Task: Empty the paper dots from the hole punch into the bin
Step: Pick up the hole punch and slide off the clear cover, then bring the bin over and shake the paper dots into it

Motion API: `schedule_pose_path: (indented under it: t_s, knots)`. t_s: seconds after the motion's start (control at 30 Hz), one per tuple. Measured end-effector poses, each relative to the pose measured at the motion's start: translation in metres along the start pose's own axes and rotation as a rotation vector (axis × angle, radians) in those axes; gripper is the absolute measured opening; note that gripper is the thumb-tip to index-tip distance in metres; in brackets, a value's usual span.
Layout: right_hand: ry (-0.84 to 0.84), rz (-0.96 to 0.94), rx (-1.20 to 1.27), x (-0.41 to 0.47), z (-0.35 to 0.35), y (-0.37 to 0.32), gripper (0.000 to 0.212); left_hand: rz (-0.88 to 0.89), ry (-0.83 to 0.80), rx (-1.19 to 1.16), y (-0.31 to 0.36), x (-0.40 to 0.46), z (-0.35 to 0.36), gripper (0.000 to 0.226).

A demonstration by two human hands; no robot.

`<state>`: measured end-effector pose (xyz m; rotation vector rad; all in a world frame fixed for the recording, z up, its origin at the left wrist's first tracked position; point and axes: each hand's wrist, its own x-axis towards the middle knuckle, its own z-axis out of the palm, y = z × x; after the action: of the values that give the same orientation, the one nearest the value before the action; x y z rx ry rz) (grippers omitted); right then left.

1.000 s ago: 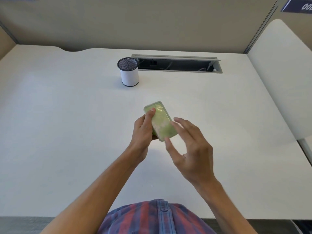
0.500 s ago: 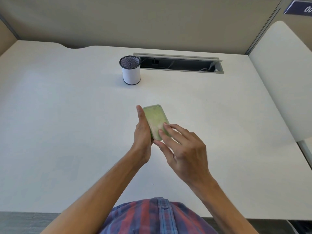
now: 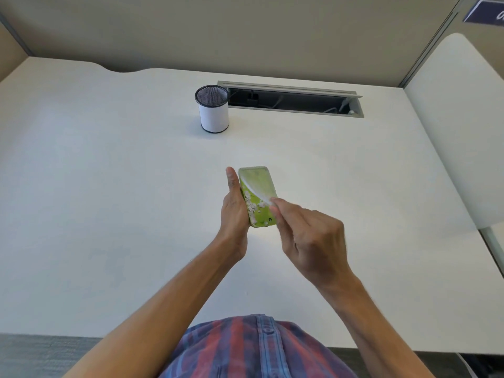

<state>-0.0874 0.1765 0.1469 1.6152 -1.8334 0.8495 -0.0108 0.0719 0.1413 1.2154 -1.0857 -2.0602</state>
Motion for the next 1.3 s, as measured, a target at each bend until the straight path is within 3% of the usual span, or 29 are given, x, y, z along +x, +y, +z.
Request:
schedule_pose_path:
  t_s: [0.13,0.47,0.63,0.8,0.97,1.1,1.3]
  knots:
    - [0.053,0.141,0.113,0.000,-0.002,0.009,0.027,-0.024,-0.030,-0.036,0.000,0.000,0.001,0.060]
    - [0.275,0.925,0.581,0.001,0.005,0.007,0.020,-0.022,-0.044,-0.040,0.002,0.001,0.000,0.048]
    - [0.355,0.925,0.601,0.003,0.003,0.008,0.023,-0.039,-0.050,-0.030,0.002,0.000,-0.002,0.046]
    - [0.264,0.845,0.545,-0.004,0.007,0.012,0.022,-0.036,-0.049,-0.013,0.002,0.000,0.000,0.046]
    - [0.383,1.213,0.714,-0.009,0.014,0.029,0.025,-0.049,-0.037,-0.015,0.000,0.002,-0.007,0.044]
    - [0.282,1.487,0.791,-0.032,0.027,0.054,0.016,-0.051,-0.020,-0.018,-0.002,0.003,-0.012,0.044]
    - [0.190,1.587,0.750,-0.066,0.037,0.076,0.015,-0.071,-0.017,-0.021,-0.004,0.004,-0.014,0.044]
